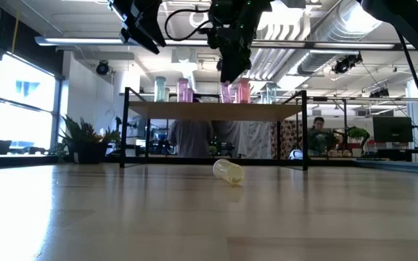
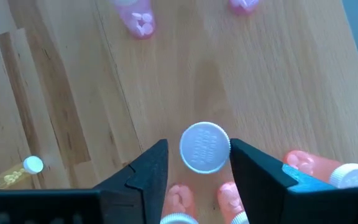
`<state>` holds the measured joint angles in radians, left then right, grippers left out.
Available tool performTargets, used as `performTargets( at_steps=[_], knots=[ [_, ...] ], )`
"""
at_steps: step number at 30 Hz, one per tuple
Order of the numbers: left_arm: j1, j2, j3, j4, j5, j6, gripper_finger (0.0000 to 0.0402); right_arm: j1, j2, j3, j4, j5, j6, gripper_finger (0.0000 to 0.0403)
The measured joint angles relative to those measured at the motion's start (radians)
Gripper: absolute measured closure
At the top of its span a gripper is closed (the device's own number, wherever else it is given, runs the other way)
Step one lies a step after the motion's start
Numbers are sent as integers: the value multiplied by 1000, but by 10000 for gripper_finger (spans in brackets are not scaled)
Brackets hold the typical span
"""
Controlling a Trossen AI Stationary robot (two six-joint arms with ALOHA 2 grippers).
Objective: Pick and place medicine bottles onto shelf by color
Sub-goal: Put the pink pill bottle on the shelf, then put the yellow pill bottle on the shelf
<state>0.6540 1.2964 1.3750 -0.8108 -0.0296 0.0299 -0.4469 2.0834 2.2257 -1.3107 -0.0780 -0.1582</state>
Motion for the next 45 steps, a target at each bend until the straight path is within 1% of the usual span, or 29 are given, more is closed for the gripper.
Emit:
performTargets(
  at_steps=[7,14,17,20,22,28,33,39,42,45],
  knots=[
    [0,0,0,0,0,0,165,-5,1,6,-2,0,7,240],
    [0,0,0,0,0,8,165,-6,2,90,-16,1,31,240],
    [0,0,0,0,0,9,165,-6,1,131,-29,0,68,240],
    [0,0,0,0,0,19,165,-3,-22,113,-48,-15,112,240],
    [0,0,0,0,1,27,165,4,-32,109,-76,-44,135,240],
    [0,0,0,-1,3,27,165,63,-34,107,-164,-91,162,240],
    [0,0,0,-4,3,27,165,132,-33,95,-258,-97,162,242],
    [-26,-1,0,-52,-7,27,165,207,-34,93,-260,-90,181,262],
    [-46,-4,0,-101,-10,26,165,234,-36,57,-260,-82,193,270],
    [-73,-4,0,-139,-13,5,165,259,-52,-14,-260,-98,232,272]
  ],
)
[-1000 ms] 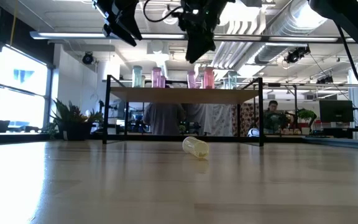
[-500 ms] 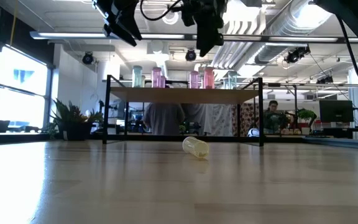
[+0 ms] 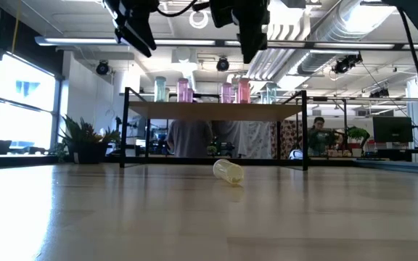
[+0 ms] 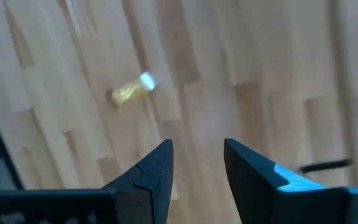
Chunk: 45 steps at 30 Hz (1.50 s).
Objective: Pick and place medicine bottles onto shelf by color
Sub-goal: Put the yellow pill bottle on the shelf
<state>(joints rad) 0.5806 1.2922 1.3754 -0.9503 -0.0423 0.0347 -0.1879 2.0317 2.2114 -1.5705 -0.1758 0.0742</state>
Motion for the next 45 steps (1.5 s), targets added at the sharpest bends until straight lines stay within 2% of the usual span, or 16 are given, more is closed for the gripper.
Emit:
performTargets(
  at_steps=[8,16,21,27,33,40,45],
  knots=[
    [-96,-14,-35,-25,-23,-82,165,85,-149,-288,143,-37,143,272],
    [-259,-101,-193,44,-66,-234,165,187,-255,-550,373,-37,422,272],
    [-365,-163,-283,116,-105,-345,165,255,-258,-627,472,-35,555,272],
    [-489,-189,-344,171,-161,-446,165,303,-258,-721,684,-33,677,272],
    [-619,-188,-382,170,-253,-530,165,320,-258,-779,792,88,739,270],
    [-746,-188,-387,169,-311,-612,165,291,-257,-863,968,112,800,220],
    [-806,-188,-387,166,-360,-648,165,268,-245,-931,1070,112,915,184]
  ],
)
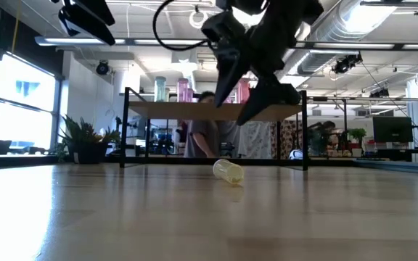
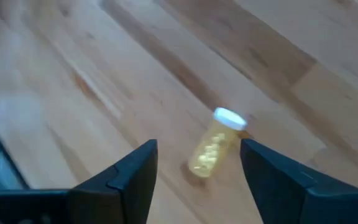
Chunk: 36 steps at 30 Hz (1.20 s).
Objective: Pick and place medicine bottles onto shelf by color
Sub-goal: Put the yellow pill bottle on the shelf
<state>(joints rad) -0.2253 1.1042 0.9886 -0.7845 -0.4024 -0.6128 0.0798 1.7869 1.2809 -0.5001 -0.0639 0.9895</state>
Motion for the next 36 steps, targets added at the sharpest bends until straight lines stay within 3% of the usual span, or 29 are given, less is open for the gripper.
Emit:
performTargets(
  at_steps=[27,36],
  knots=[
    [-25,0,0,4,-34,-58,165,-15,195,-20,90,-17,42,179],
    [-25,0,0,4,-37,-58,165,-20,203,-18,93,-13,50,238]
  ],
)
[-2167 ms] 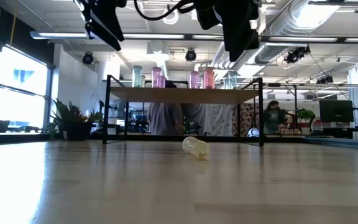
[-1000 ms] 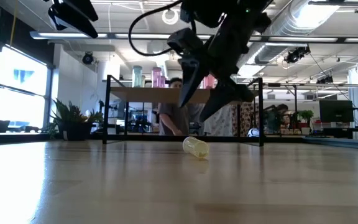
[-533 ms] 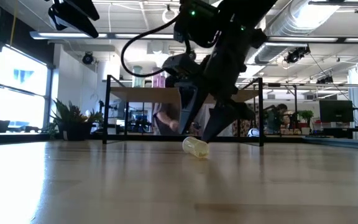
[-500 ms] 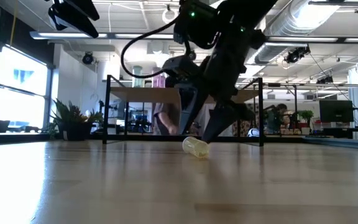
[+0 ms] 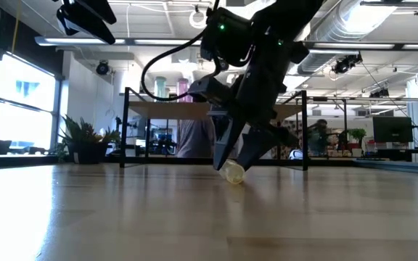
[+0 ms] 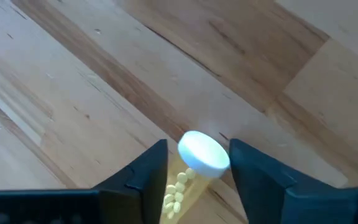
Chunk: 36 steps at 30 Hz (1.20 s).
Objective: Pick and place medicine bottles onto shelf by color
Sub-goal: Put the yellow pill bottle on the shelf
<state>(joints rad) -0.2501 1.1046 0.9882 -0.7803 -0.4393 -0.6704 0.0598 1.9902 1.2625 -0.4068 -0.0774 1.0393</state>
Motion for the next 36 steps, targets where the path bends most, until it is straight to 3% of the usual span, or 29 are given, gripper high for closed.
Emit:
performTargets(
  at_steps=[8,22,28,36],
  knots=[
    [0,0,0,0,-2,0,165,0,1,0,5,-6,-8,292],
    [33,-2,0,-8,13,7,165,2,-105,-3,6,3,-119,299],
    [84,-30,0,-3,18,83,165,2,-241,-2,7,113,-149,299],
    [208,-93,1,64,8,268,165,-9,-431,-2,12,344,-217,299]
  ],
)
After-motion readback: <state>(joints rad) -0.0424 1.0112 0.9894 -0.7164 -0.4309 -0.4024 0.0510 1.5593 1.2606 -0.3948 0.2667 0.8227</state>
